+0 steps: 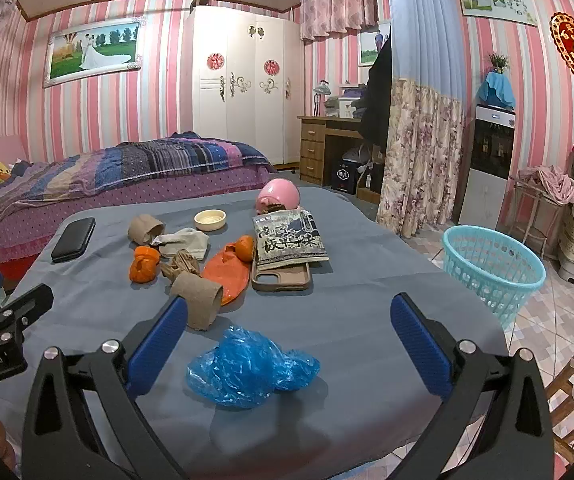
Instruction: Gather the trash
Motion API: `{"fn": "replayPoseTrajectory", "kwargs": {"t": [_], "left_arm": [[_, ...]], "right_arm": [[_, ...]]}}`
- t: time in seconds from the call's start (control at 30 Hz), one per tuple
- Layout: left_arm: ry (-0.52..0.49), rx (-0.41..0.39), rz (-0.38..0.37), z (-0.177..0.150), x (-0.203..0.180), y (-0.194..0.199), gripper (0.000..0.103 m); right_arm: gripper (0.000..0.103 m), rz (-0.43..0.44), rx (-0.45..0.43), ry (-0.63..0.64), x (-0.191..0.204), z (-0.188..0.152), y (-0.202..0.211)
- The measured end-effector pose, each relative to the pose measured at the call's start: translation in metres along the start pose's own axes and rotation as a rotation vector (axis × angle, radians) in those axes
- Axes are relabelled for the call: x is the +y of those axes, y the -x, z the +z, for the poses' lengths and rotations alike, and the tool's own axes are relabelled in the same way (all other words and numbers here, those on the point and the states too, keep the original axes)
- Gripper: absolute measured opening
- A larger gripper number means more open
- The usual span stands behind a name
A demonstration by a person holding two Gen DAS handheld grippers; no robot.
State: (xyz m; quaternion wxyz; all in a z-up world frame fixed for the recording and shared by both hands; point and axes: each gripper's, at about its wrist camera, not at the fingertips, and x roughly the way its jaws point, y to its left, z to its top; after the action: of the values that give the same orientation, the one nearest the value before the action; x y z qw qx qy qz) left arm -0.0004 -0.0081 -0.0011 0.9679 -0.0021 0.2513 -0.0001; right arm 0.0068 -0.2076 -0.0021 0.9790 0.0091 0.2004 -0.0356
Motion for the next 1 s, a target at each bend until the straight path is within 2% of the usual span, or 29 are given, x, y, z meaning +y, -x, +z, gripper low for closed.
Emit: {"fn": "replayPoseTrajectory", "kwargs": {"t": [1.0], "left_arm": [[0.013, -0.017, 0.011, 0.005, 0.011, 0.006, 0.098]], "right_arm": [[0.099, 0.003, -0.004, 0.0, 0.002, 0.006, 0.003]]}}
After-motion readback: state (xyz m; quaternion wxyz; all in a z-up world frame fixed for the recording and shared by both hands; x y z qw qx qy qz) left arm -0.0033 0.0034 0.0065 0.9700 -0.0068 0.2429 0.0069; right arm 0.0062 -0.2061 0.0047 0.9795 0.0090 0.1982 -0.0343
